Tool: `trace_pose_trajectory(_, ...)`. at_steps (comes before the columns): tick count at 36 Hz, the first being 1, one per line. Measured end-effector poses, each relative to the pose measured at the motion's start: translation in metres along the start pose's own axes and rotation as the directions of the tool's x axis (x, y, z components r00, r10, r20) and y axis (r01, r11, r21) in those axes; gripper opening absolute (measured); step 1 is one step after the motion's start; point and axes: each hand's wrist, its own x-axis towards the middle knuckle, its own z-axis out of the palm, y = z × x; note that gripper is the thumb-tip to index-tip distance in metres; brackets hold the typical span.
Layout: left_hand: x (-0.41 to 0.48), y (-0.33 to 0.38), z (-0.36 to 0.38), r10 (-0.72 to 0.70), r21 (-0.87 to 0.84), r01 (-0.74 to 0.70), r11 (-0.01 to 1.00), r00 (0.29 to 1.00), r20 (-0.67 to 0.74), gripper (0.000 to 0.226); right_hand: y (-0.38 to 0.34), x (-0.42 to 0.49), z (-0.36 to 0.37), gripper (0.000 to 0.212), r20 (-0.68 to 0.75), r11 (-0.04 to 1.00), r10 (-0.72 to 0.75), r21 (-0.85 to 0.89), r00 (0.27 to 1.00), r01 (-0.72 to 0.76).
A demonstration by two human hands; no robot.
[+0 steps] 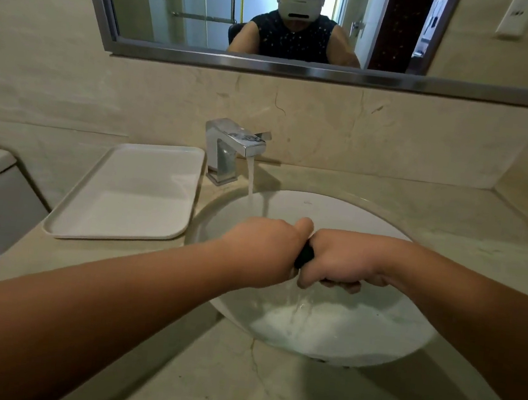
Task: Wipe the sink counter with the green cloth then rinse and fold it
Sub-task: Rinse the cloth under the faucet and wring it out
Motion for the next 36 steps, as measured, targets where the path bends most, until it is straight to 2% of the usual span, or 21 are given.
trace_pose_trajectory(3, 0.015, -0.026, 0.004, -0.145, -0.140, 0.149, 0.979, 0.989, 0.039, 0.029, -0.007, 0.026, 0.003, 0.017, -0.210, 0.966, -0.103, -0.253, 0.972, 0.048)
trace_pose_trajectory(5, 0.022, -0.046, 0.006, -0.210, -0.225, 0.227, 0.948, 0.973, 0.094, 0.035, -0.010, 0.040, 0.005, 0.025, -0.298, 0.948, -0.128, -0.318, 0.946, 0.028)
trace_pose_trajectory(9, 0.032, -0.078, 0.005, -0.296, -0.396, 0.353, 0.848, 0.934, 0.200, 0.051, -0.012, 0.062, 0.002, 0.054, -0.340, 0.964, -0.130, -0.263, 0.931, 0.038)
trace_pose_trajectory(14, 0.038, -0.104, 0.007, -0.337, -0.546, 0.390, 0.742, 0.920, 0.199, 0.047, -0.017, 0.083, -0.002, 0.073, -0.343, 0.981, -0.092, -0.191, 0.935, 0.027)
trace_pose_trajectory(17, 0.043, -0.112, 0.006, -0.333, -0.549, 0.377, 0.746, 0.925, 0.183, 0.036, -0.019, 0.092, -0.002, 0.058, -0.342, 0.990, -0.098, -0.127, 0.935, 0.057)
trace_pose_trajectory(21, 0.048, -0.116, 0.005, -0.325, -0.527, 0.359, 0.770, 0.932, 0.161, 0.039, -0.023, 0.101, 0.000, 0.038, -0.388, 0.991, -0.119, 0.007, 0.914, 0.132)
trace_pose_trajectory(24, 0.048, -0.119, 0.001, -0.297, -0.536, 0.339, 0.773, 0.940, 0.168, 0.042, -0.025, 0.107, 0.002, 0.030, -0.394, 0.970, -0.112, 0.155, 0.912, 0.186)
trace_pose_trajectory(28, 0.047, -0.124, -0.002, -0.303, -0.592, 0.339, 0.732, 0.939, 0.162, 0.026, -0.026, 0.114, 0.005, 0.035, -0.369, 0.941, -0.097, 0.269, 0.924, 0.207)
trace_pose_trajectory(32, 0.044, -0.133, -0.005, -0.310, -0.661, 0.344, 0.666, 0.935, 0.174, 0.014, -0.024, 0.119, 0.004, 0.044, -0.447, 0.946, -0.069, 0.254, 0.892, 0.201)
trace_pose_trajectory(36, 0.042, -0.135, -0.007, -0.332, -0.741, 0.351, 0.572, 0.926, 0.183, 0.019, -0.021, 0.118, -0.001, 0.028, -0.493, 0.961, -0.098, 0.178, 0.864, 0.210)
